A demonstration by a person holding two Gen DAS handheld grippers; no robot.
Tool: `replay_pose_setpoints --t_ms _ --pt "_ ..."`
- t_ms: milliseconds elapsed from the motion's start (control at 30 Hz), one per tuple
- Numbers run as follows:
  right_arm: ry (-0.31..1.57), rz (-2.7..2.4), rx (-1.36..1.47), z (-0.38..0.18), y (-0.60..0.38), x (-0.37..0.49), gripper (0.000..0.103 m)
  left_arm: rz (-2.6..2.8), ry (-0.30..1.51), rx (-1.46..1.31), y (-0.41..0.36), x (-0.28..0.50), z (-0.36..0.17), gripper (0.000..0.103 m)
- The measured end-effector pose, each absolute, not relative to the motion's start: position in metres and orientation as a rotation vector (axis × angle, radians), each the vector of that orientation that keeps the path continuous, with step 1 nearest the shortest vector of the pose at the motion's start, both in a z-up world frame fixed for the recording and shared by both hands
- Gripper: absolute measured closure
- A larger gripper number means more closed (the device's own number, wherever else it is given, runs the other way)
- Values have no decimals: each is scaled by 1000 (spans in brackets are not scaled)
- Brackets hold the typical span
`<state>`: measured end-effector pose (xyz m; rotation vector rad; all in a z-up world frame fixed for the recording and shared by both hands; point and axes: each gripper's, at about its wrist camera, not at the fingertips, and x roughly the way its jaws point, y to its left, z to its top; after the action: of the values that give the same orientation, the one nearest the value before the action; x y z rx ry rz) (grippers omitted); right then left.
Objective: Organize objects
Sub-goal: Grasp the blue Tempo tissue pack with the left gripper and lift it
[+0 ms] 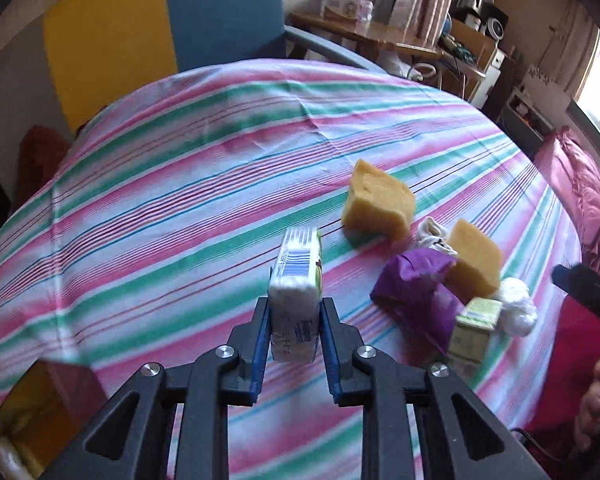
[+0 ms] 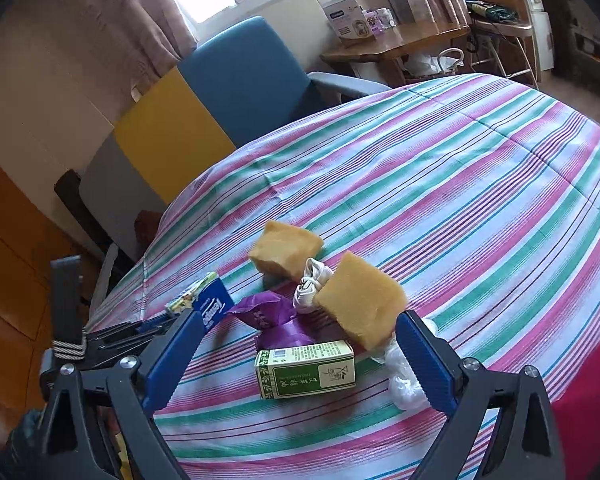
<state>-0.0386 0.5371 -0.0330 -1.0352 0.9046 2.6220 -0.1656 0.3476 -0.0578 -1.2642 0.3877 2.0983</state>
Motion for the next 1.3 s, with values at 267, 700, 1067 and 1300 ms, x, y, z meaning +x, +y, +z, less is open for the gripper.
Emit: replay_pose_setpoints --t_ms 267,700,1067,1300 --pt "732 2647 -1260 -36 509 -66 20 2139 314 -1160 298 -127 -19 86" --pt "557 2636 -1364 -58 489 -136 23 2059 322 -1189 271 -89 -27 75" --pt "616 2646 -1317 -50 500 -131 25 2046 328 -1384 307 -115 -72 74" --pt "684 2659 -1282 -46 508 -129 25 2118 262 -1421 315 -162 -71 58"
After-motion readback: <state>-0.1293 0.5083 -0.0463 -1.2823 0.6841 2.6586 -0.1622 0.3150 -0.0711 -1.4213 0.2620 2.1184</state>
